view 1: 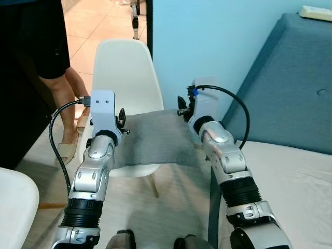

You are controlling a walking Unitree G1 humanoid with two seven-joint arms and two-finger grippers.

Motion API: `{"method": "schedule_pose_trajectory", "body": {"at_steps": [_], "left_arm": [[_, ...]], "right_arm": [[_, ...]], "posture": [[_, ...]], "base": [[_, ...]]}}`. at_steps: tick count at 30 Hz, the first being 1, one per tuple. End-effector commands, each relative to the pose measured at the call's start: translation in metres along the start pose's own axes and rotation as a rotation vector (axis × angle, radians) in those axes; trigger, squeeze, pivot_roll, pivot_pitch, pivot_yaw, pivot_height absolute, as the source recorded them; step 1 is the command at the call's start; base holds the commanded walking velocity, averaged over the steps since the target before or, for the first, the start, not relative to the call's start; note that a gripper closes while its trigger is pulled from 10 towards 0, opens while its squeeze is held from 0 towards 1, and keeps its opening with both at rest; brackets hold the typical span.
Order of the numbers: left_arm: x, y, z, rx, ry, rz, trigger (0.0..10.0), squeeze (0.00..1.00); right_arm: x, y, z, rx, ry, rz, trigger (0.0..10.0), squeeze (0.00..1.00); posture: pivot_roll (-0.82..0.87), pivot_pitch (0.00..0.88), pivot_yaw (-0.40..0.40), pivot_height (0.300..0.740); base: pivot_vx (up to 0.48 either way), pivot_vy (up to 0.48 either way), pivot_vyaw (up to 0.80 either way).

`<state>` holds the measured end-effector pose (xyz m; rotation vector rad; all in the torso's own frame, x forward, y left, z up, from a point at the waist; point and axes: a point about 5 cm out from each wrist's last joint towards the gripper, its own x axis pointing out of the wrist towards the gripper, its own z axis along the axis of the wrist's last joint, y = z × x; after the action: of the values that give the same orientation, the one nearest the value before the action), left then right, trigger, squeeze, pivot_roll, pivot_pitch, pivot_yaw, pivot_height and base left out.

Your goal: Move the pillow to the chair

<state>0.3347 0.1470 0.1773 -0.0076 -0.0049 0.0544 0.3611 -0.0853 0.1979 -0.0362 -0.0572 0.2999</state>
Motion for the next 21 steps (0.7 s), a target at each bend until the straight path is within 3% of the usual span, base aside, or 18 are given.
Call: {"method": "schedule_pose_trajectory", "body": {"at_steps": [1,15,21], "left_arm": [[-0.002,0.000,-0.006,-0.003,0.024,-0.006,10.0,0.00],[-0.003,-0.001,-0.008,-0.003,0.035,-0.018,10.0,0.00],[-0.003,-0.002,-0.009,-0.005,0.038,-0.020,10.0,0.00]], "right_arm": [[-0.002,-0.001,-0.007,-0.002,0.027,-0.001,10.0,0.00],[-0.004,-0.003,-0.017,-0.011,0.076,-0.026,10.0,0.00],[-0.004,-0.002,-0.015,0.008,0.067,-0.017,10.0,0.00]], "posture": [[0.04,0.200,-0.018,0.694],[0.04,0.200,-0.016,0.694],[0.04,0.201,-0.017,0.694]], "base": [[0.000,0.000,0.00],[0.000,0.000,0.00],[0.000,0.000,-0.69]]}}
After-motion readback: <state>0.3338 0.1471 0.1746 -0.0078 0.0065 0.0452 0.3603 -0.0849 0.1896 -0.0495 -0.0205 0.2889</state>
